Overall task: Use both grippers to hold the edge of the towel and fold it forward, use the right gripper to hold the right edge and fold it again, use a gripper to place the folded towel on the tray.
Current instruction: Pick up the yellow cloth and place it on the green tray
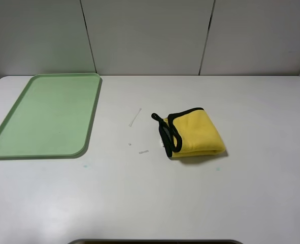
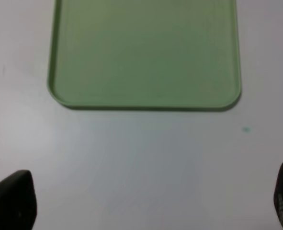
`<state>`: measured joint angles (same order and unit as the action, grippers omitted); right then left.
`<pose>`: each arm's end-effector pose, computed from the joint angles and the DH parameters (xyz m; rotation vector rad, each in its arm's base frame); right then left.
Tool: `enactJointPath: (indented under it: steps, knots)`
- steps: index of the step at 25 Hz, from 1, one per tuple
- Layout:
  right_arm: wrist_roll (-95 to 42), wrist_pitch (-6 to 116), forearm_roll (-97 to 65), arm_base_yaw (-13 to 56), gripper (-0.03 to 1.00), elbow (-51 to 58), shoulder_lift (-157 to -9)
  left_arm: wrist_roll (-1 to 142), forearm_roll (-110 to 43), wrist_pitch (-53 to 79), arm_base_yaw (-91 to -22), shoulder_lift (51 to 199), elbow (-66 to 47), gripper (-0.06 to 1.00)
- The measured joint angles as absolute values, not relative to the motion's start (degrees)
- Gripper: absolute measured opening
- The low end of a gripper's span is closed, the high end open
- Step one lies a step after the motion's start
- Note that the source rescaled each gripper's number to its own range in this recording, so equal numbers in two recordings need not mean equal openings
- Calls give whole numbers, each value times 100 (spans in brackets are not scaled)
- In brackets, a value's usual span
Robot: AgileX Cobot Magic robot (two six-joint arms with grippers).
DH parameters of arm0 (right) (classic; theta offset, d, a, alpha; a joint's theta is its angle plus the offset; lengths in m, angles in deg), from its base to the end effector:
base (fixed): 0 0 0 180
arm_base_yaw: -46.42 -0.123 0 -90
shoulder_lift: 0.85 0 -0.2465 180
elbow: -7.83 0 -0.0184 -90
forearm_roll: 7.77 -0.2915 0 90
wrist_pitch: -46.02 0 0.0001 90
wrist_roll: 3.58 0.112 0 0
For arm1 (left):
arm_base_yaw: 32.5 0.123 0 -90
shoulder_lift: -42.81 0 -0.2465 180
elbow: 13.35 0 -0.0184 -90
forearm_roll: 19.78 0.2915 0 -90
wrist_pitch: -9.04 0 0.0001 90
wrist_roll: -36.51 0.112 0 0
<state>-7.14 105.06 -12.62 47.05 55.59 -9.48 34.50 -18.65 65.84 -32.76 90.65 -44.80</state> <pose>0.0899 0.0071 0.2888 -0.0538 2.0115 0.0542 0.1952 0.0010 0.2972 -0.0313 2.3748 0.0058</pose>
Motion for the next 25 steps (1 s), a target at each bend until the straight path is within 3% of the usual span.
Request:
enactJointPath:
  steps: [11, 25]
  knots:
    - [-714, 10506, -1262, 4705, 100, 5559, -948, 3503, -1875, 5811, -4825, 11844, -3418, 100]
    - [-714, 10502, -1262, 4705, 100, 5559, -948, 2397, -1916, 4192, -6997, 14806, -2337, 100]
